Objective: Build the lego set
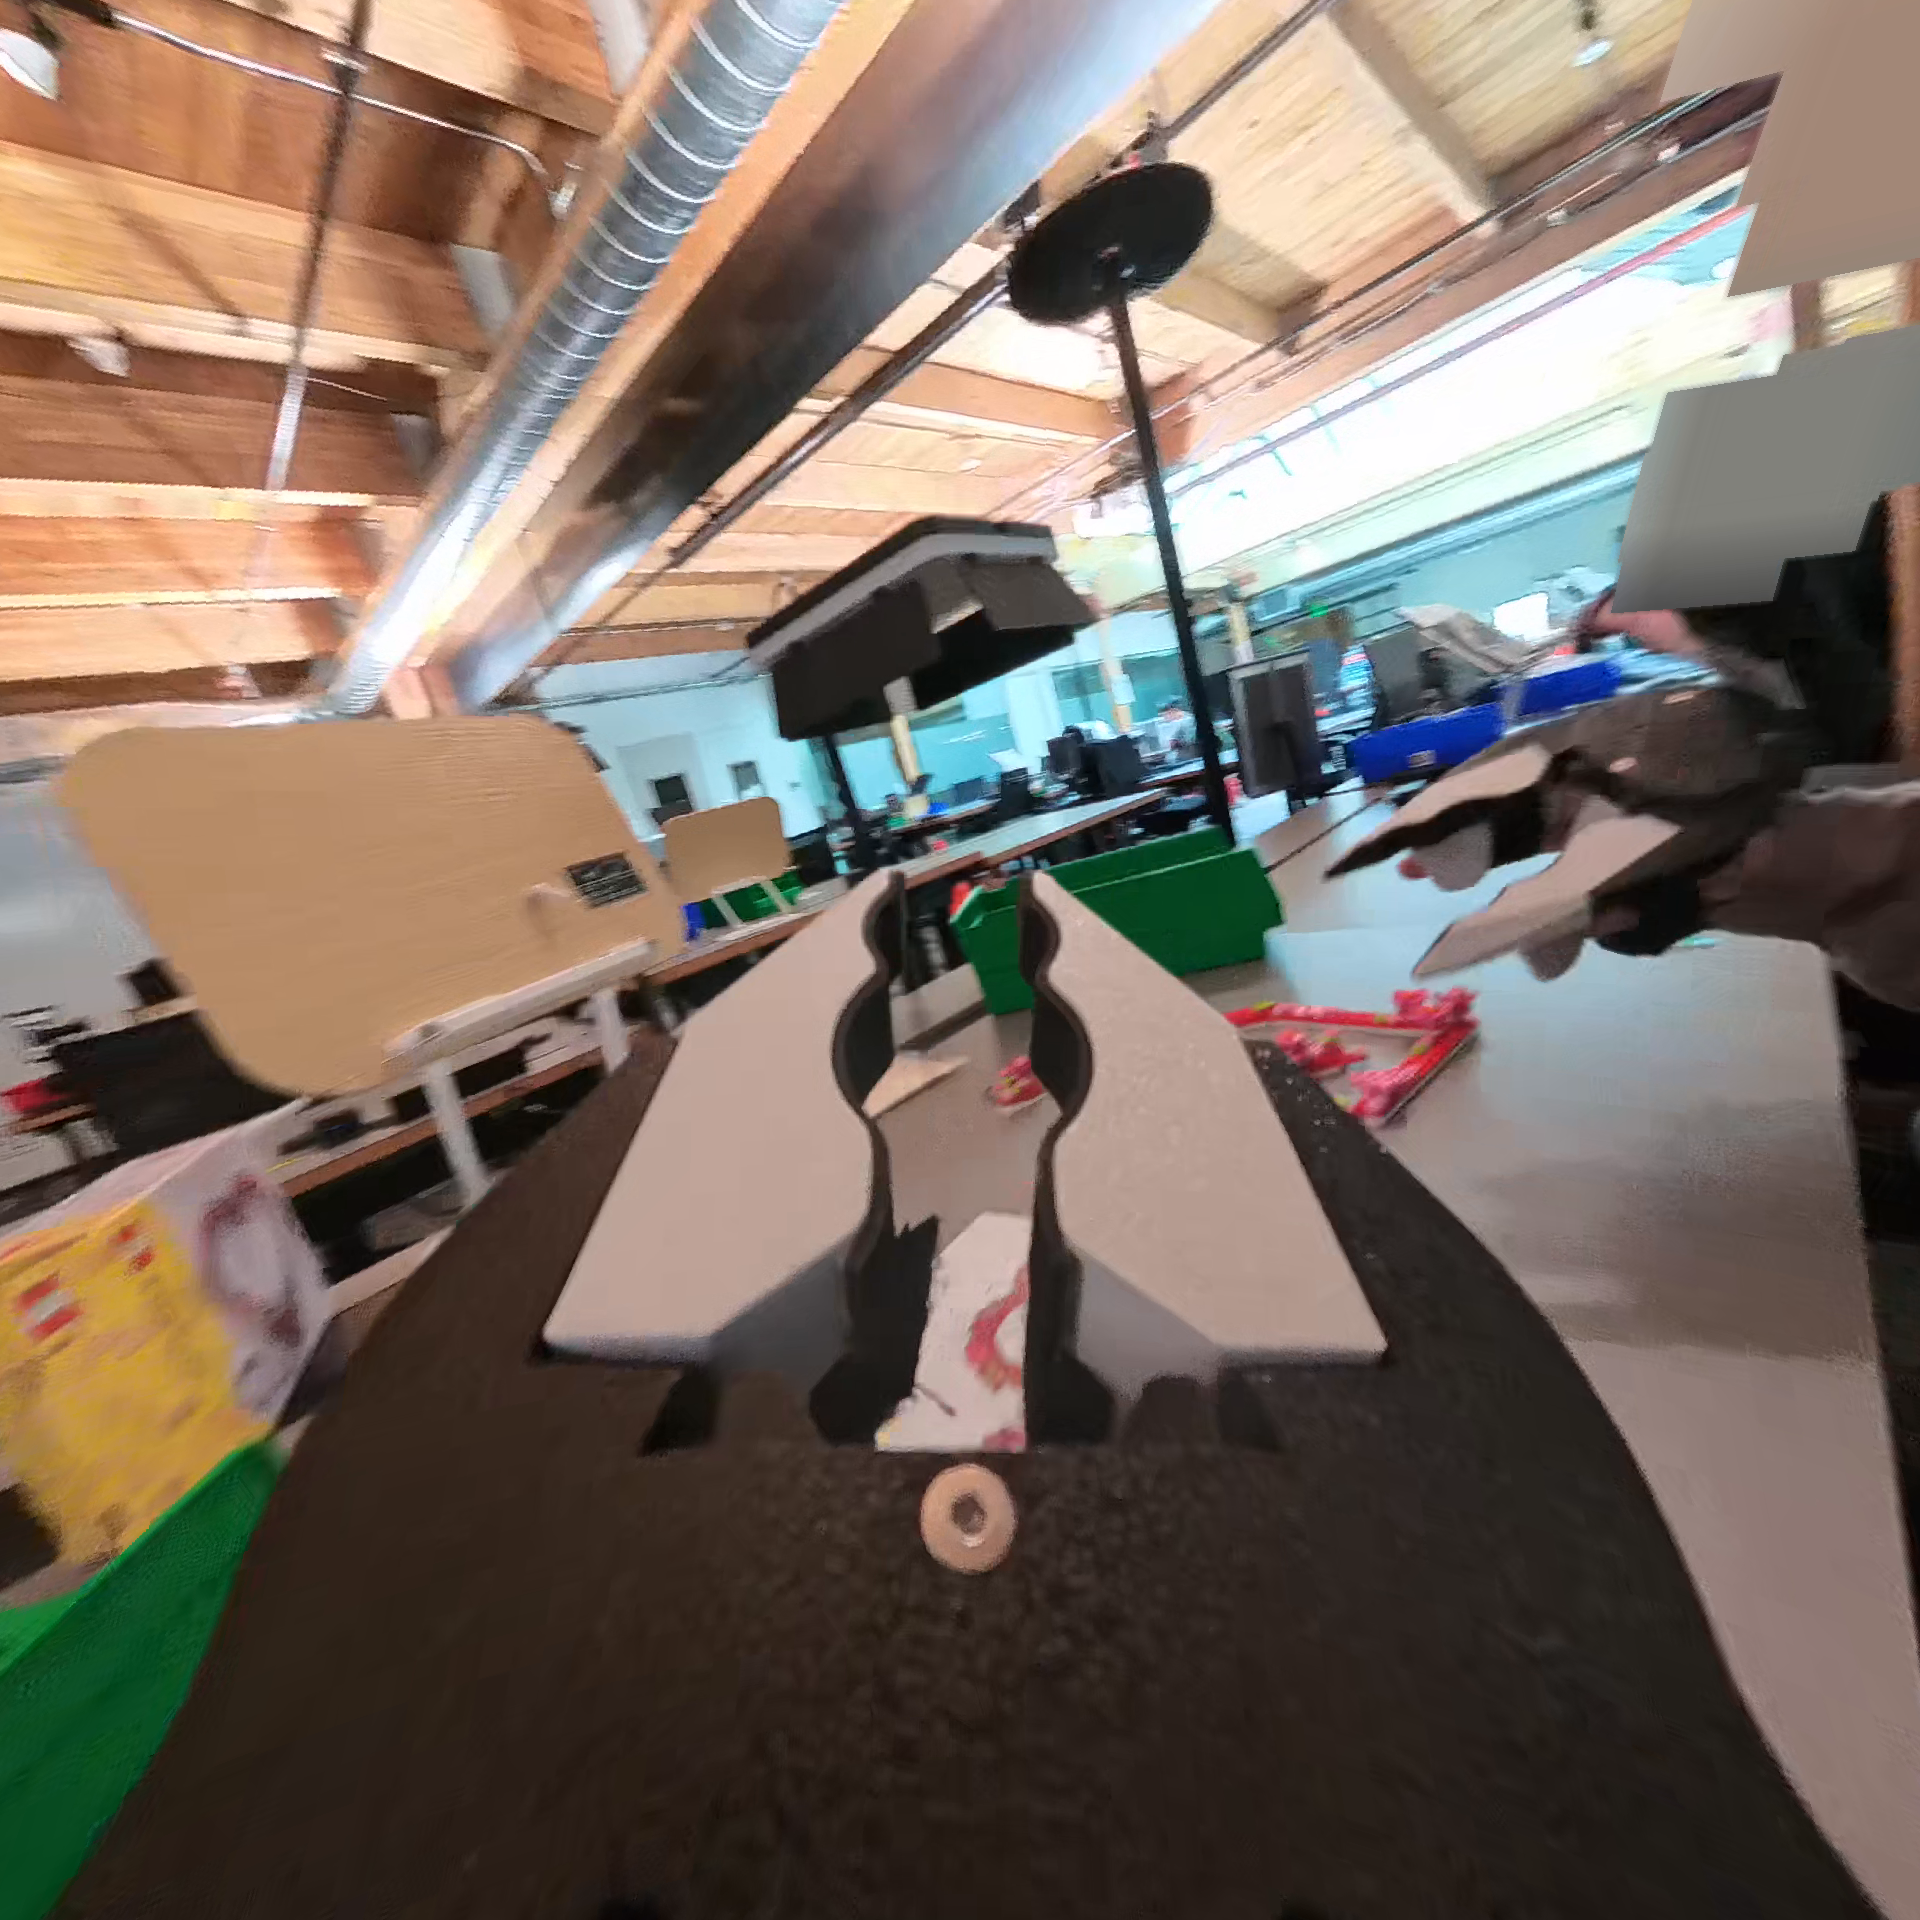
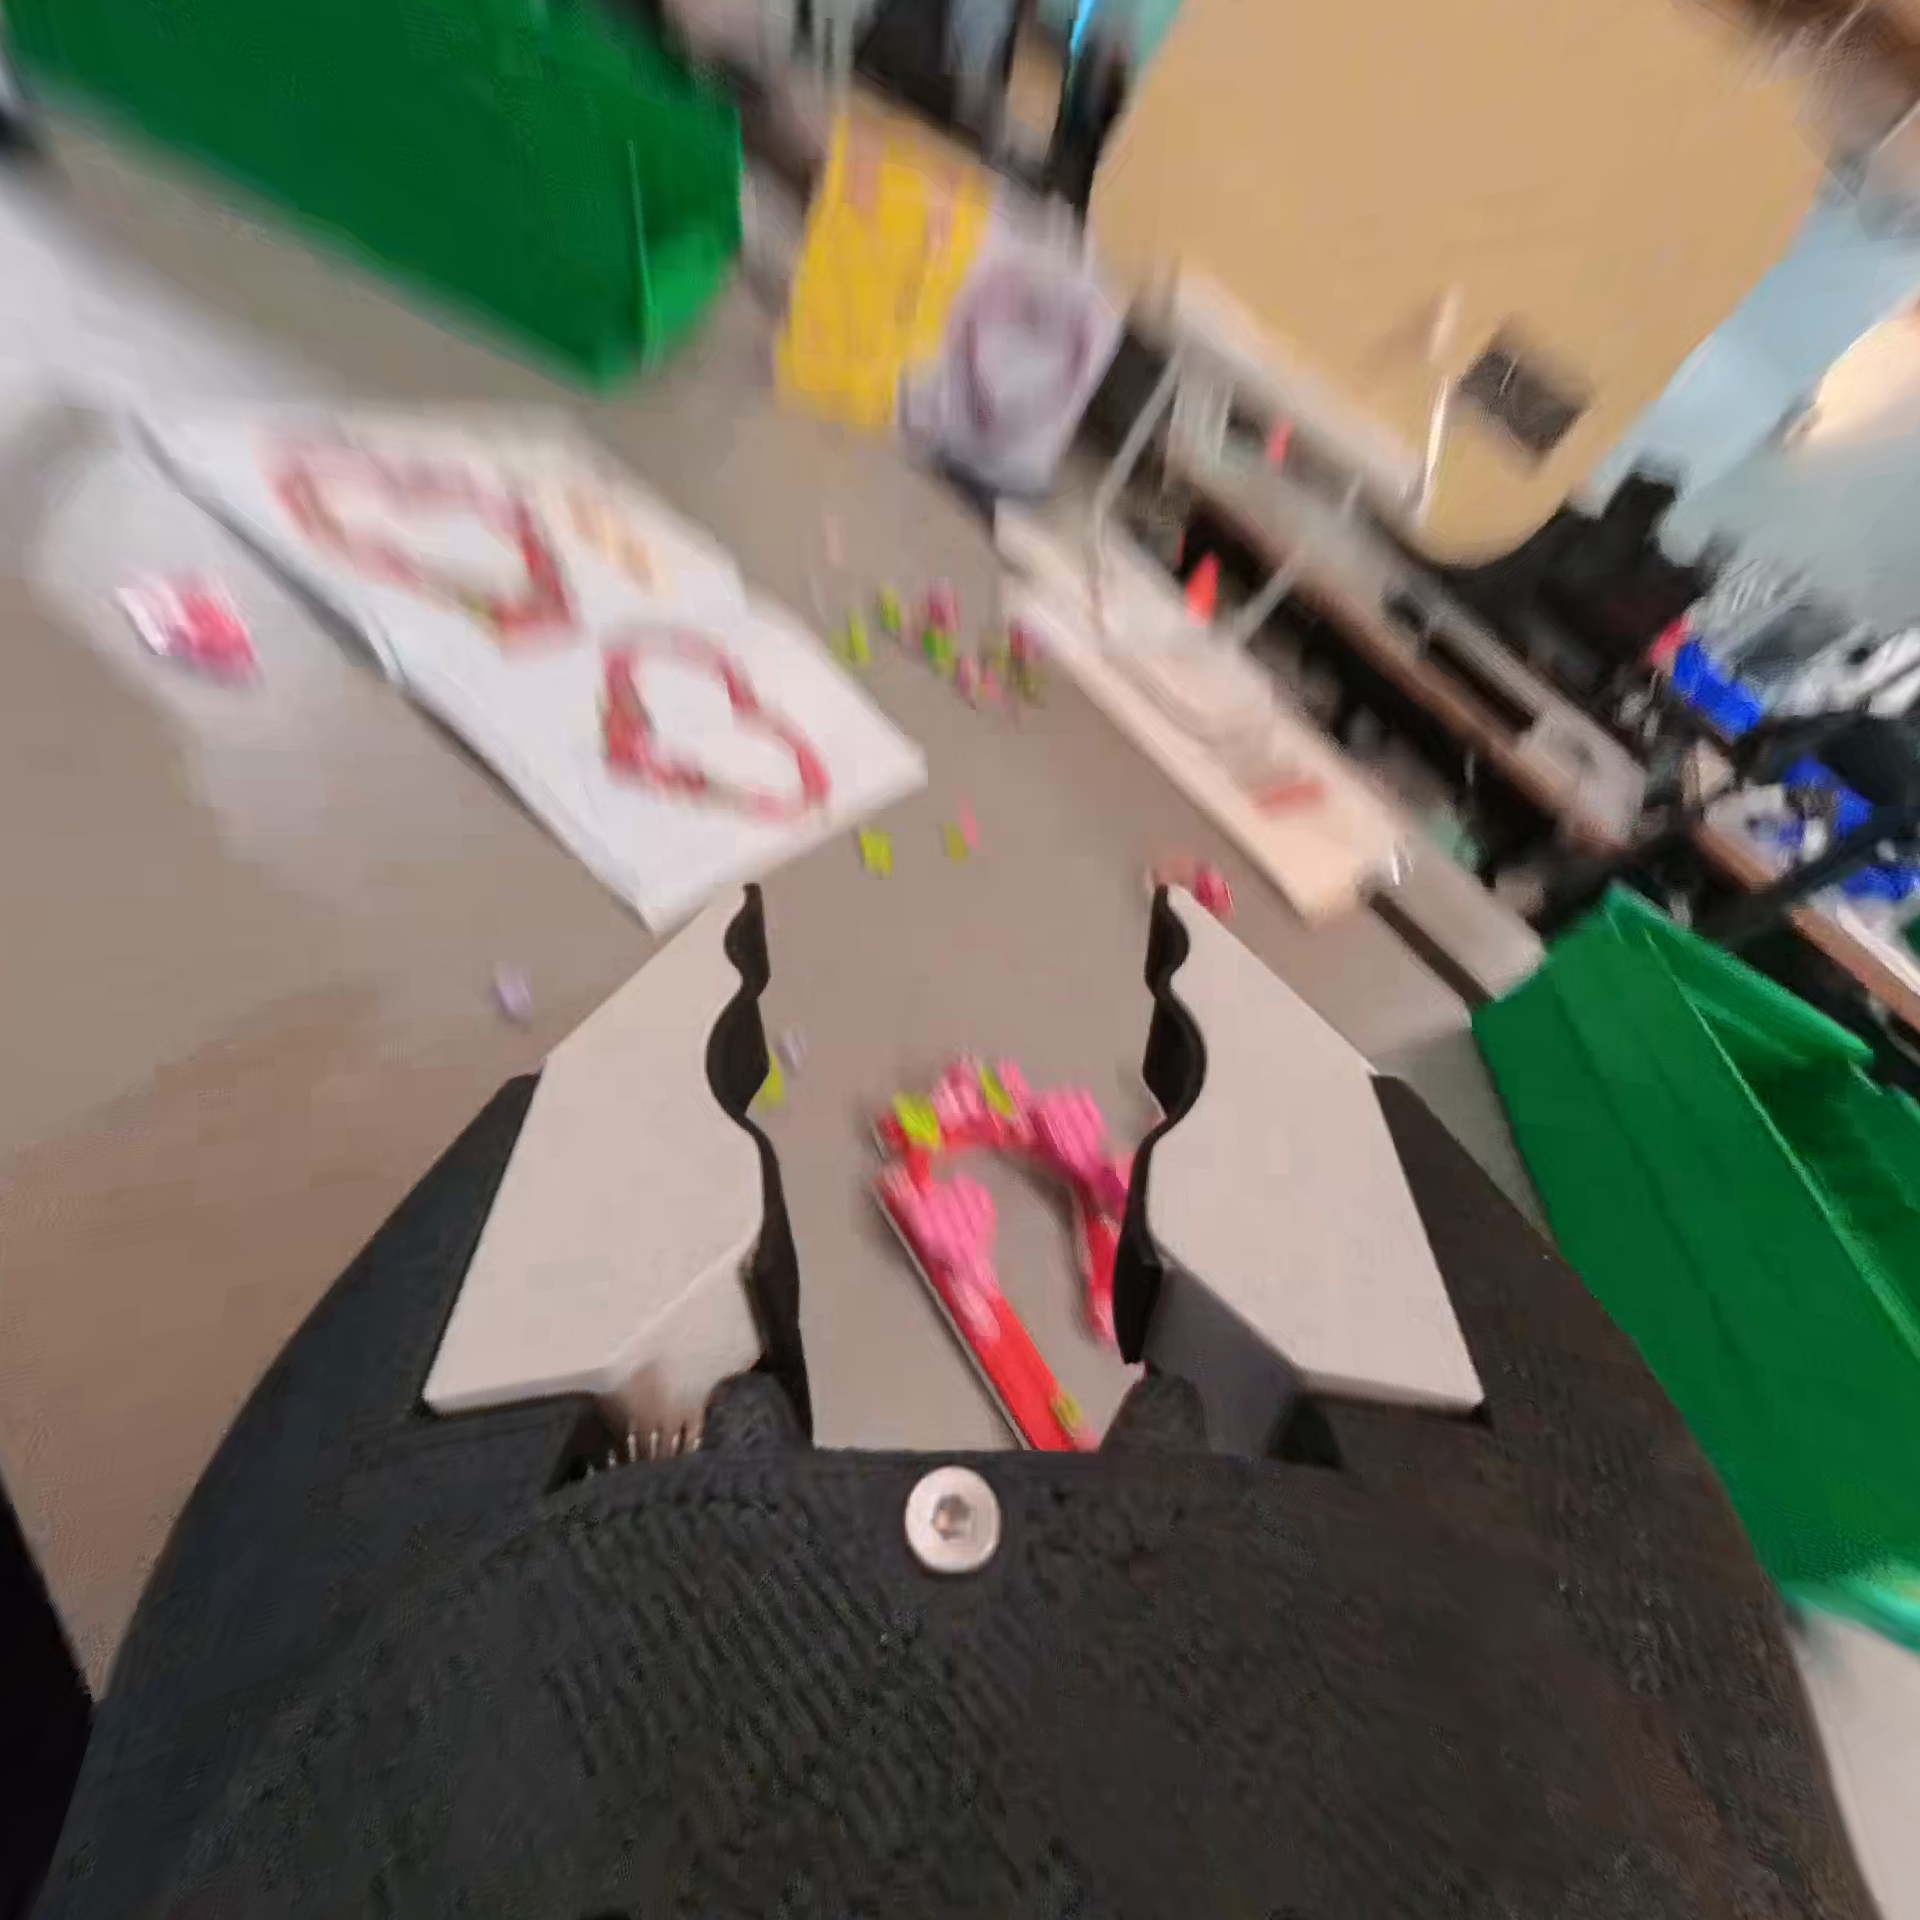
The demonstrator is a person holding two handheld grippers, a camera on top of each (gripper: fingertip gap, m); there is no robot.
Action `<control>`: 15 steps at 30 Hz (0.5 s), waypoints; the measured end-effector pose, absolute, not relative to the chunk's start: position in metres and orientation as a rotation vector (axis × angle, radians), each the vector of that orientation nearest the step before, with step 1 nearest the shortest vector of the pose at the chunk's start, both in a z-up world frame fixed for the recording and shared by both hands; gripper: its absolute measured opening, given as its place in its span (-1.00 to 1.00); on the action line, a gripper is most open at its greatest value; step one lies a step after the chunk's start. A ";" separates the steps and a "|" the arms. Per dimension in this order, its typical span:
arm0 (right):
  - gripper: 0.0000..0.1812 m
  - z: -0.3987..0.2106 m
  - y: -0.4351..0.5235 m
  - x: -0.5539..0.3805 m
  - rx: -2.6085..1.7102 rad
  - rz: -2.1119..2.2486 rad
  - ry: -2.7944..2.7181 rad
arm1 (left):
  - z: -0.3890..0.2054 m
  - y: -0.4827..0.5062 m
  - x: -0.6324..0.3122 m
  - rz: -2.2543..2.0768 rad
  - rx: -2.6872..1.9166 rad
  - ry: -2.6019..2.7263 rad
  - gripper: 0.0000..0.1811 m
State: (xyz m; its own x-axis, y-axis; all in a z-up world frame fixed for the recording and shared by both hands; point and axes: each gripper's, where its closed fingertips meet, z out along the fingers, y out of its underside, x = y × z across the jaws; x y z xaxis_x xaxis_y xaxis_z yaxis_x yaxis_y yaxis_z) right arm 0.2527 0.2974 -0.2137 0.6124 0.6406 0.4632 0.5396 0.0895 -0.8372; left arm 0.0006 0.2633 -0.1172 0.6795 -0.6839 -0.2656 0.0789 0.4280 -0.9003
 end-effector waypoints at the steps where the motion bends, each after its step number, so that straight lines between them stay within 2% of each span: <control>1: -0.28 -0.203 0.292 0.237 -1.463 0.193 -0.947 | -0.126 0.262 -0.010 -0.490 -1.035 0.666 -0.80; 4: -0.51 -0.206 0.274 0.191 -1.291 0.336 -0.910 | -0.145 0.260 -0.037 -0.441 -1.053 0.594 -0.77; 10: -0.65 -0.234 0.242 0.118 -1.216 0.424 -1.121 | -0.159 0.265 -0.071 -0.449 -1.052 0.497 -0.77; 12: -0.63 -0.254 0.235 0.094 -1.378 0.611 -1.199 | -0.166 0.269 -0.073 -0.450 -1.058 0.497 -0.77; 13: -0.53 -0.266 0.231 0.081 -1.488 0.711 -1.239 | -0.169 0.271 -0.071 -0.441 -1.060 0.508 -0.78; 15: -0.47 -0.286 0.227 0.062 -1.648 0.775 -1.296 | -0.172 0.272 -0.069 -0.416 -1.060 0.532 -0.79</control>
State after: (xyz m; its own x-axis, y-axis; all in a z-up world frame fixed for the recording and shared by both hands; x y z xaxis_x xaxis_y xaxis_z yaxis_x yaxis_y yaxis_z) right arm 0.0616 0.2271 -0.2864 0.2619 0.9641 0.0433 0.4179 -0.0728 -0.9056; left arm -0.0686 0.2725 -0.1719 0.8006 -0.5615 -0.2093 0.0686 0.4329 -0.8988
